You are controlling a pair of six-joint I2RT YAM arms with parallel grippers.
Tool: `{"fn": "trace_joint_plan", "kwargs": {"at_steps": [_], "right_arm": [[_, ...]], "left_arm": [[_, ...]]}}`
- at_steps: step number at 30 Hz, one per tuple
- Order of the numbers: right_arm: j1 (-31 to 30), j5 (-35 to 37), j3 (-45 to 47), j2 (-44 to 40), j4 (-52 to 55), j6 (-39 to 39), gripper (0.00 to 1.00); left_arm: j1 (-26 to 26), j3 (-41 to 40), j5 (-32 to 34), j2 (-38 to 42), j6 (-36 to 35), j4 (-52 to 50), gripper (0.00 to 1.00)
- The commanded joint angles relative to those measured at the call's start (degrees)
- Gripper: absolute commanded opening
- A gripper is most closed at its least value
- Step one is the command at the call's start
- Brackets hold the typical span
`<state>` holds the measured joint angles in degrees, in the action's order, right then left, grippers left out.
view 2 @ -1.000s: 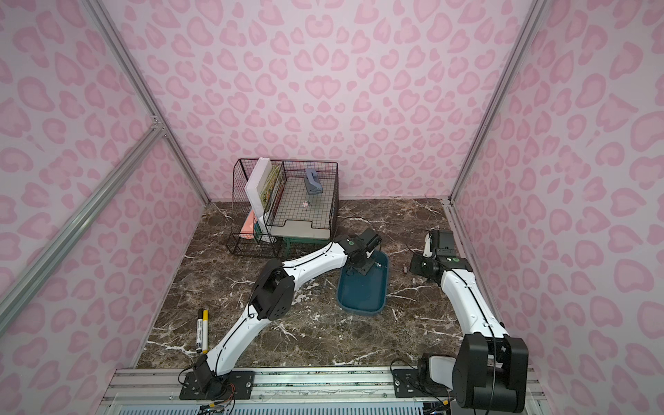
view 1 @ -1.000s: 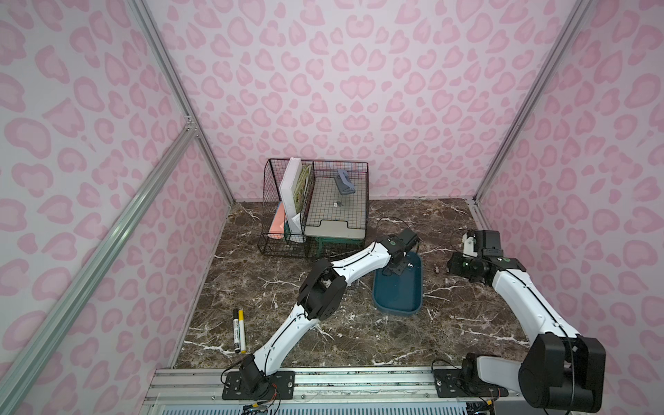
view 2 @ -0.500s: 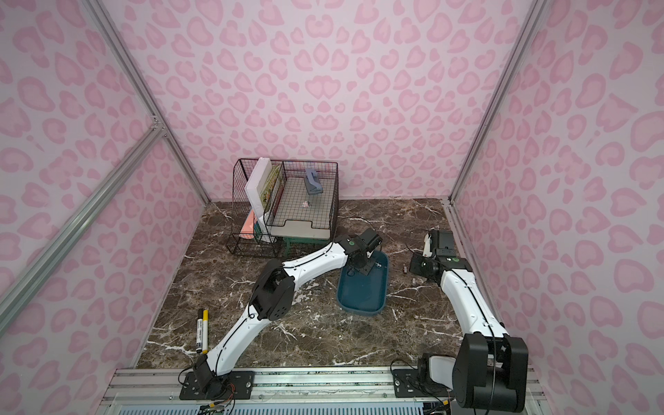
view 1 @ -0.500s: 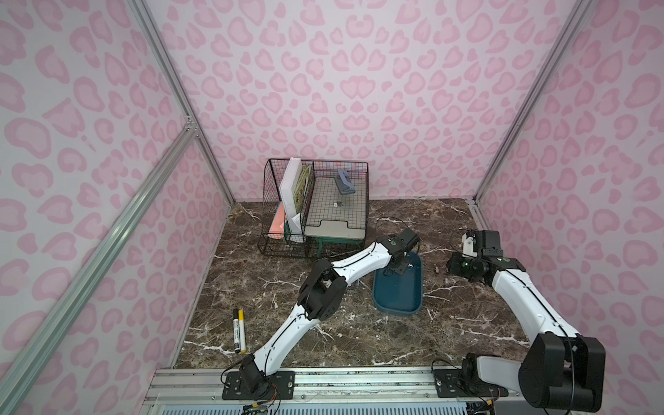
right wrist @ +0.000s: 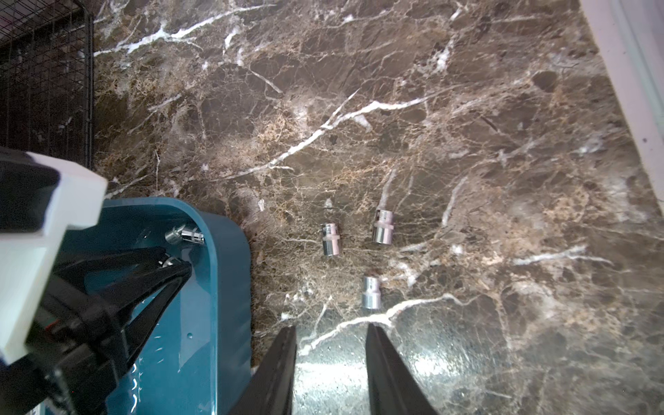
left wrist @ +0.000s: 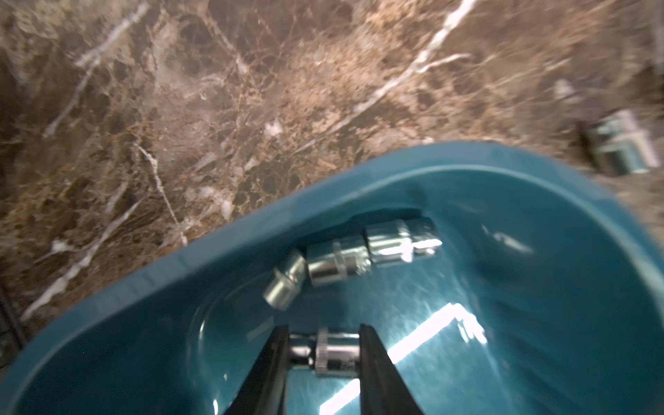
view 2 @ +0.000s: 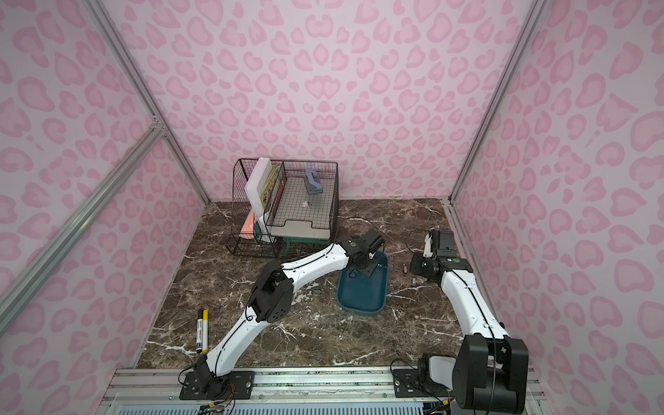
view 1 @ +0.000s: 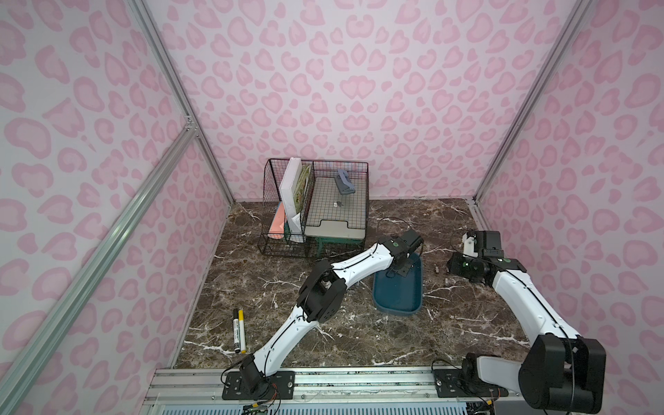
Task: Take out the socket from the storage box
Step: Pick up the socket head from the storage box, then place the socket head at the center of the board.
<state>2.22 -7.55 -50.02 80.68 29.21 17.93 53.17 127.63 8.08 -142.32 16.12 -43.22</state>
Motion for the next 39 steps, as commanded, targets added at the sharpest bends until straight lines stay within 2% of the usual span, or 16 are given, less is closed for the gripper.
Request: {"fn": "trace_joint_plan", "kwargs": {"at_steps": [1, 6, 15, 26, 33, 39], "right_arm": [[-0.1, -0.4, -0.1, -0.1, -1.6, -0.1, 0.38], [0.0, -1.0, -0.1, -0.2, -1.7, 0.0, 0.38], [-0.3, -2.4, -0.1, -0.3, -2.1, 0.4, 0.38], [-2.3, -2.8, -0.5, -0.2, -2.6, 1.8, 0.38], [-5.6, -2.8, -1.5, 0.0, -3.0, 2.9, 0.38], [-7.3, -2.8, -1.9, 0.7, -3.0, 3.4, 0.38]], "left_arm": [[0.3, -1.9, -1.1, 3.0, 0.4, 1.4, 0.31], [0.6, -7.5, -2.1, 9.2, 2.5, 3.4, 0.29], [0.5, -26.8, -0.7, 25.3, 4.7, 9.5, 0.28], [-1.0, -47.3, 2.5, 40.3, 9.0, 12.3, 0.28], [-4.1, -55.9, 4.1, 43.3, 10.3, 15.6, 0.27], [-7.1, -58.2, 5.2, 41.1, 11.0, 18.7, 0.27]]}}
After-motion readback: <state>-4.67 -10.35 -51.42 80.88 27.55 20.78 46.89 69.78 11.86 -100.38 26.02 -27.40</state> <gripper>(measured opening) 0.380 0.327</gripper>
